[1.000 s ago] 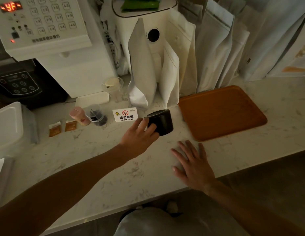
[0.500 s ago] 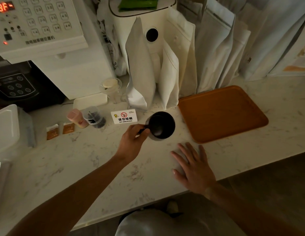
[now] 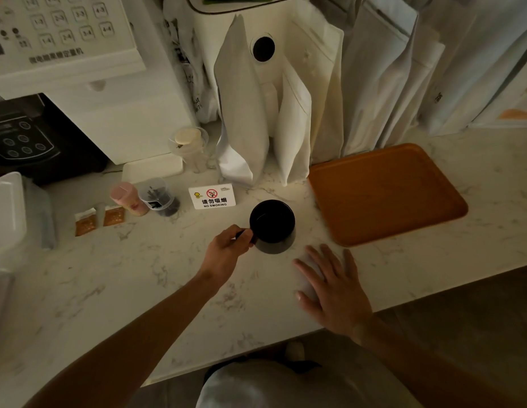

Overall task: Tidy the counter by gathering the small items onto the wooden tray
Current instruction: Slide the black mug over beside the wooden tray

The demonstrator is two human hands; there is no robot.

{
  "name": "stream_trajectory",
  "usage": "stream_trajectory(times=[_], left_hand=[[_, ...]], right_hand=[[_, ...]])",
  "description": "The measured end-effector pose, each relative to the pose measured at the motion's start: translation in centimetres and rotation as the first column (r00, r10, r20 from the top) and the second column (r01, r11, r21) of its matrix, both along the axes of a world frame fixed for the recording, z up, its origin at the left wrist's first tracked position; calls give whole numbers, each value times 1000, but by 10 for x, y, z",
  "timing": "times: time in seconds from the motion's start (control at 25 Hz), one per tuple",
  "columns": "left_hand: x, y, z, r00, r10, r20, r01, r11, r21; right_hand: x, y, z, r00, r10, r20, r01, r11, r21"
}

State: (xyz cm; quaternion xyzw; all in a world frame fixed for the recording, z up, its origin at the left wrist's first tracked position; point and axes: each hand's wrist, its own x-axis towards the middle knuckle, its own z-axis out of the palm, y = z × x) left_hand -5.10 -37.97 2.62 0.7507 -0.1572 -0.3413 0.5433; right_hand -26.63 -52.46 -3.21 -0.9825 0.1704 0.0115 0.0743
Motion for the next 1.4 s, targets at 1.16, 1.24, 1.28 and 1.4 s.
stream_trajectory(times=[1.16, 1.24, 1.28, 1.4], left_hand=[[6, 7, 5, 996, 31, -87, -23, 995, 94], [10, 8, 10, 994, 15, -110, -1, 992, 130], [12, 7, 12, 993, 8, -117, 8, 990, 142], [16, 3, 12, 989, -14, -146, 38, 986, 164]], right_hand=[[0, 0, -3, 999, 11, 41, -11, 1000, 7], [-1, -1, -4, 998, 4, 58, -5, 1000, 19], [-1, -1, -5, 998, -1, 68, -1, 1000, 25], [0, 0, -6, 996, -11, 90, 9, 1000, 26]])
